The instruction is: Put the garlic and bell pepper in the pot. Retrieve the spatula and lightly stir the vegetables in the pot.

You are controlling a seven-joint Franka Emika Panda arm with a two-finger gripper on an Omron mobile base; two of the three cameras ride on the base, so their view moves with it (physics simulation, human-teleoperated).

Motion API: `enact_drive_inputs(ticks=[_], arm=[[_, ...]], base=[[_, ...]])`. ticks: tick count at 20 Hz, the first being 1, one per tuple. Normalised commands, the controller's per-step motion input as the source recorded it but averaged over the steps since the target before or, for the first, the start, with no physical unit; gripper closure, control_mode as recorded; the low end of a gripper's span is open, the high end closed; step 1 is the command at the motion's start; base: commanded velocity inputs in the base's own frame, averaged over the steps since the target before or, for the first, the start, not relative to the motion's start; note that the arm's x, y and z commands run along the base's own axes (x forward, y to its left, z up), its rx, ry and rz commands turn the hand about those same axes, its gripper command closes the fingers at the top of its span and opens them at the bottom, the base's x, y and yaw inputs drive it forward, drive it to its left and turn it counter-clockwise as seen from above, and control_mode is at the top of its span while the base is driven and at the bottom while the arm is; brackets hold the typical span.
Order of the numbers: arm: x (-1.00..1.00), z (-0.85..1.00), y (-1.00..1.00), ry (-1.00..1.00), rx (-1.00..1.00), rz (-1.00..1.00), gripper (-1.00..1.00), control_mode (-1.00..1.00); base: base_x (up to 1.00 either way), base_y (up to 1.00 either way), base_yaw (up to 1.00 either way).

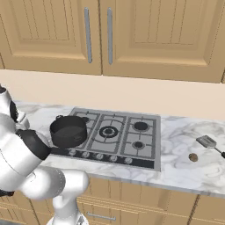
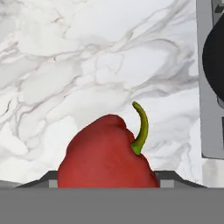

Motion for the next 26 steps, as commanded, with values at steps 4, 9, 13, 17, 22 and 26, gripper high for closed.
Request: enact_drive_inputs(ticks=[4,9,13,17,22,26], arm=[[-0.19,0.00,-0.20,0.00,-0.29,0.00,1.00,-1.00],[-0.05,0.07,-0.19,-0.06,-0.23,0.00,1.00,-1.00],[-0.02,0.52,-0.38,0.00,-0.04,0.00,1.00,-1.00],[0.01,0.28,-0.53,0.00,0.00,0.00,1.00,-1.00],[0.16,-0.31,-0.81,-0.19,0.04,0.01,1.00,-1.00],[0.14,-0.23,-0.81,-0.21,0.04,0.01,1.00,-1.00]], base=[[0.00,0.00,0.00],[0.00,0.00,0.00],[0.00,0.00,0.00],[0.00,0.00,0.00],[0.00,0.00,0.00],[0.00,0.00,0.00]])
